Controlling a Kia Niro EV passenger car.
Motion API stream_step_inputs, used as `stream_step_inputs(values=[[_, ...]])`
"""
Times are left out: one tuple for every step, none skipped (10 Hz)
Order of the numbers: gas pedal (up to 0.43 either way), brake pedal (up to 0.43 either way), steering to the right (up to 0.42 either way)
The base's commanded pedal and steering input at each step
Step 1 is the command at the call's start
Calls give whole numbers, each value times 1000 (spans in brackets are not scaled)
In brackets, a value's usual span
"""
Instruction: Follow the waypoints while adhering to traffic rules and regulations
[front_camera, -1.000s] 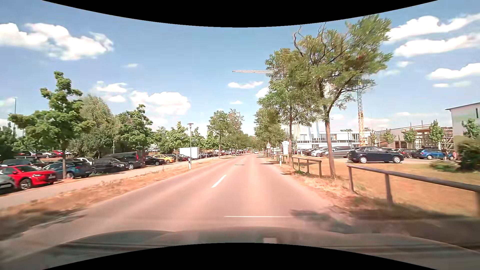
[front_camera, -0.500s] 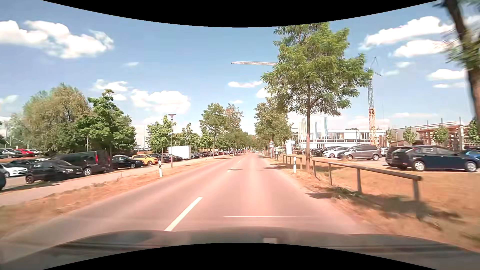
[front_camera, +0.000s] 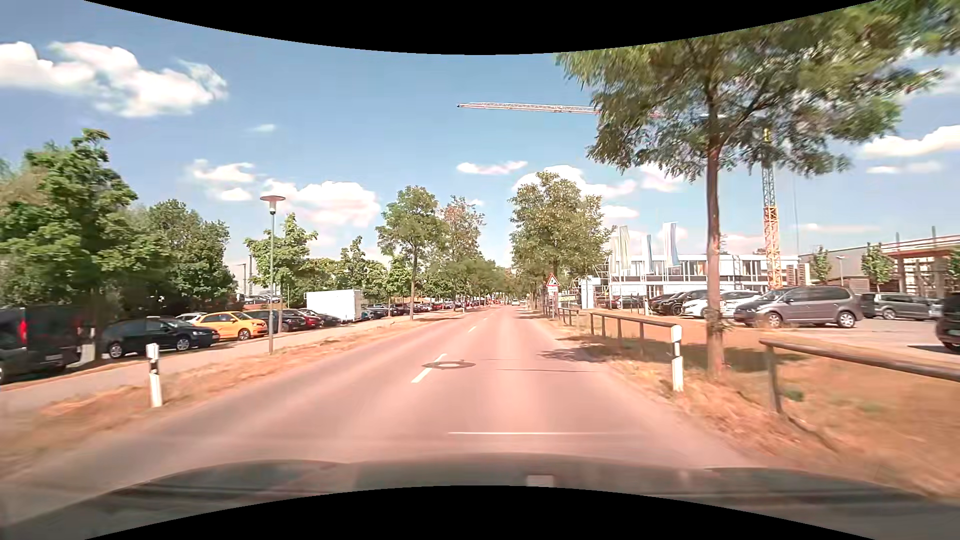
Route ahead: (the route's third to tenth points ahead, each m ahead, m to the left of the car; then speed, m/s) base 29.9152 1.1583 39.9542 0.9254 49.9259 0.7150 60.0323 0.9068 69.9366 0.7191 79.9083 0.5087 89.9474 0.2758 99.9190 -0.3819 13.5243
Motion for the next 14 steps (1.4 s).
stream_step_inputs(values=[[189,0,-2],[189,0,-3],[189,0,-3],[189,0,-2],[189,0,-2],[189,0,-1],[189,0,-1],[189,0,0],[189,0,1],[189,0,1],[189,0,2],[189,0,2],[189,0,3],[189,0,2]])
